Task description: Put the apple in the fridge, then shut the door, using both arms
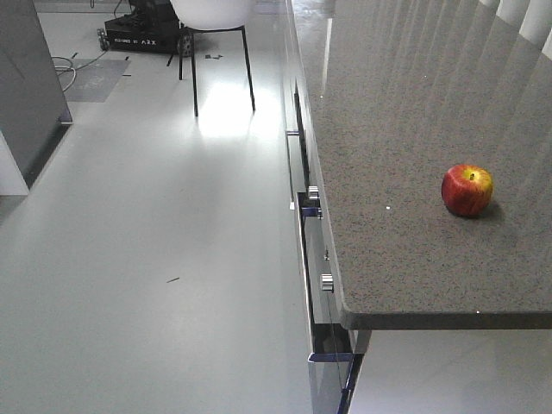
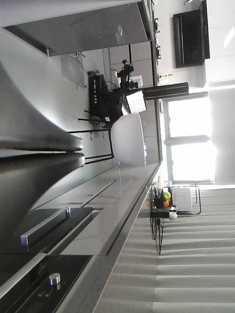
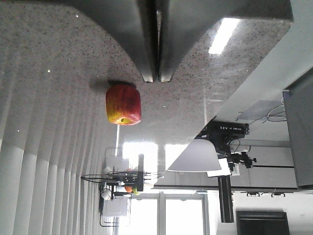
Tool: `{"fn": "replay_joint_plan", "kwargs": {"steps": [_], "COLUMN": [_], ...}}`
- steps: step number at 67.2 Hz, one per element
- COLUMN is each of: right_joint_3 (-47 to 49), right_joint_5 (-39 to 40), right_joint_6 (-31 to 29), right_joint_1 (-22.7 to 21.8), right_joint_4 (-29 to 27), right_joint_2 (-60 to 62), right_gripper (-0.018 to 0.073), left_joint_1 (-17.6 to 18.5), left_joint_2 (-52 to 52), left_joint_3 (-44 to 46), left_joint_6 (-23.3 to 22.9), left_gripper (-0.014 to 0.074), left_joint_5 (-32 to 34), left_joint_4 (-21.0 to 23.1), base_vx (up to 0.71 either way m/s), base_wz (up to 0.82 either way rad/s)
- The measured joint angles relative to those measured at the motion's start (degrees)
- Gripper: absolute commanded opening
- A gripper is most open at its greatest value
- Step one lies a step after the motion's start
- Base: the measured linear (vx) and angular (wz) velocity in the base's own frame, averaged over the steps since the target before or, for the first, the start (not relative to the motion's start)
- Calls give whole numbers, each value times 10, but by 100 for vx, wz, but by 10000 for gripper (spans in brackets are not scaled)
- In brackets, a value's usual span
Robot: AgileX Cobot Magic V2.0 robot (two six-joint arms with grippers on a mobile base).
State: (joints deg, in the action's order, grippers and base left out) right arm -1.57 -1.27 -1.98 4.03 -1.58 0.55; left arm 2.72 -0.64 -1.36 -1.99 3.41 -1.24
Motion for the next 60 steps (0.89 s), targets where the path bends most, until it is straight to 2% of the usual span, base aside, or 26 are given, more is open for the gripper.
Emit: {"fn": "replay_joint_plan", "kwargs": {"steps": [7,12,24,40,51,60], "right_joint_3": [2,20,150,296,369,413], "right_joint_5": [36,17,-116,-276,-347,-375], "right_joint_6": [0,0,0,0,0,0], "right_joint_1": [0,0,0,0,0,0], "right_joint_4": [0,0,0,1,2,3], "right_joint_2": [0,-3,-70,-218,-321,-400], "right_gripper": [-3,-3,-3,26,163,372], "left_joint_1": [0,0,0,0,0,0], "left_joint_2": [0,0,0,0,0,0], "left_joint_3": [0,0,0,0,0,0], "left_joint_6": [0,0,0,0,0,0], "left_gripper": [-6,-6,-6,-6,-6,-6], "left_joint_5": [0,0,0,0,0,0], "left_joint_4": [0,0,0,0,0,0], "base_vx": [0,0,0,0,0,0], "base_wz": [0,0,0,0,0,0]}}
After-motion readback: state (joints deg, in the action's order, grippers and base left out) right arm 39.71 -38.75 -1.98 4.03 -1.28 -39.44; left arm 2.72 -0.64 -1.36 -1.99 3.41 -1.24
